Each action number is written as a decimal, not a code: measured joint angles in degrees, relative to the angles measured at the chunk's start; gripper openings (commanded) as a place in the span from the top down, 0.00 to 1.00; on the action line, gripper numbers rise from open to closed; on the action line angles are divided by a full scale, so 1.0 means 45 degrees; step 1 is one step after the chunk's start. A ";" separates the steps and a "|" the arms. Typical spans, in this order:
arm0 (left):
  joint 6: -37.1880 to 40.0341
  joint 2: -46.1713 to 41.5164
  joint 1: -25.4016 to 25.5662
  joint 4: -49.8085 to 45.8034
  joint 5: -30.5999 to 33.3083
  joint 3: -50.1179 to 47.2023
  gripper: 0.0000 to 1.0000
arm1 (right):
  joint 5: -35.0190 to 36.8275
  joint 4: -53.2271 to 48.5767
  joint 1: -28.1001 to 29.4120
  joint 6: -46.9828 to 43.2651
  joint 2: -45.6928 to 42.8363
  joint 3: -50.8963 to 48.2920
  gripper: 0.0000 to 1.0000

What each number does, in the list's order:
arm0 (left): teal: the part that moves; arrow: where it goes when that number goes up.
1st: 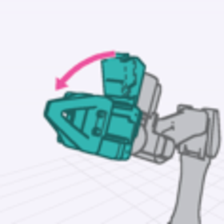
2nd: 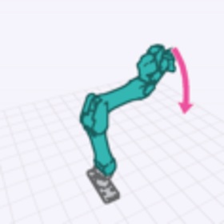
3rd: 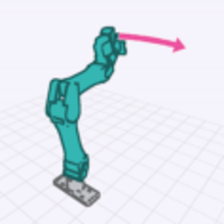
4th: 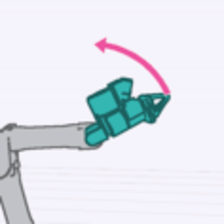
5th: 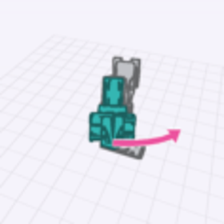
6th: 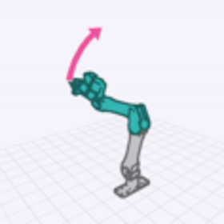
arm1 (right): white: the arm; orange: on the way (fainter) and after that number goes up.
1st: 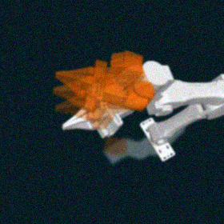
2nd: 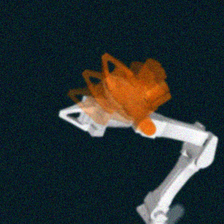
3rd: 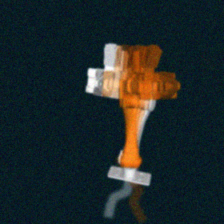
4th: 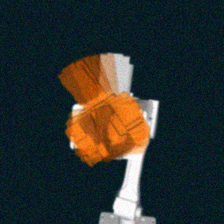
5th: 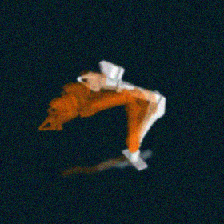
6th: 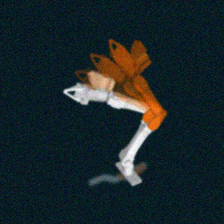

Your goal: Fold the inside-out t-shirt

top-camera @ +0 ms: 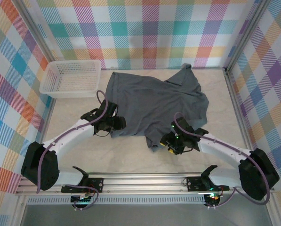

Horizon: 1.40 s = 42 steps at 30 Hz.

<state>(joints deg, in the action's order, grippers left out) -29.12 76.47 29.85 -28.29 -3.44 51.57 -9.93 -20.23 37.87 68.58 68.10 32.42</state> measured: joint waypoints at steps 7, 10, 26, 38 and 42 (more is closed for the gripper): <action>0.0000 0.0005 0.0000 -0.0005 -0.0024 0.0000 0.51 | 0.0996 0.3570 0.0010 -0.0063 -0.0748 -0.2686 0.64; 0.0000 0.0160 0.0000 0.0005 -0.0024 0.0000 0.51 | 0.0986 0.4546 0.0024 -0.0102 -0.1103 -0.2875 0.61; 0.0000 0.0568 0.0000 0.0005 -0.0029 -0.0024 0.51 | 0.1248 0.4687 0.0466 0.0767 -0.1962 -0.2968 0.32; 0.0000 0.0476 0.0000 -0.0073 -0.0063 -0.0155 0.51 | 0.0102 0.7373 -0.0248 0.0272 -0.0918 -0.4197 0.33; 0.0000 0.0165 0.0005 -0.0316 -0.0073 -0.0155 0.51 | -0.0821 0.8748 -0.0719 -0.0636 -0.0466 -0.4201 0.32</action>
<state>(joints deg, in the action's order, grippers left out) -29.12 77.21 29.87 -29.71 -3.77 50.87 -13.63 19.14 34.63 65.71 66.00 13.52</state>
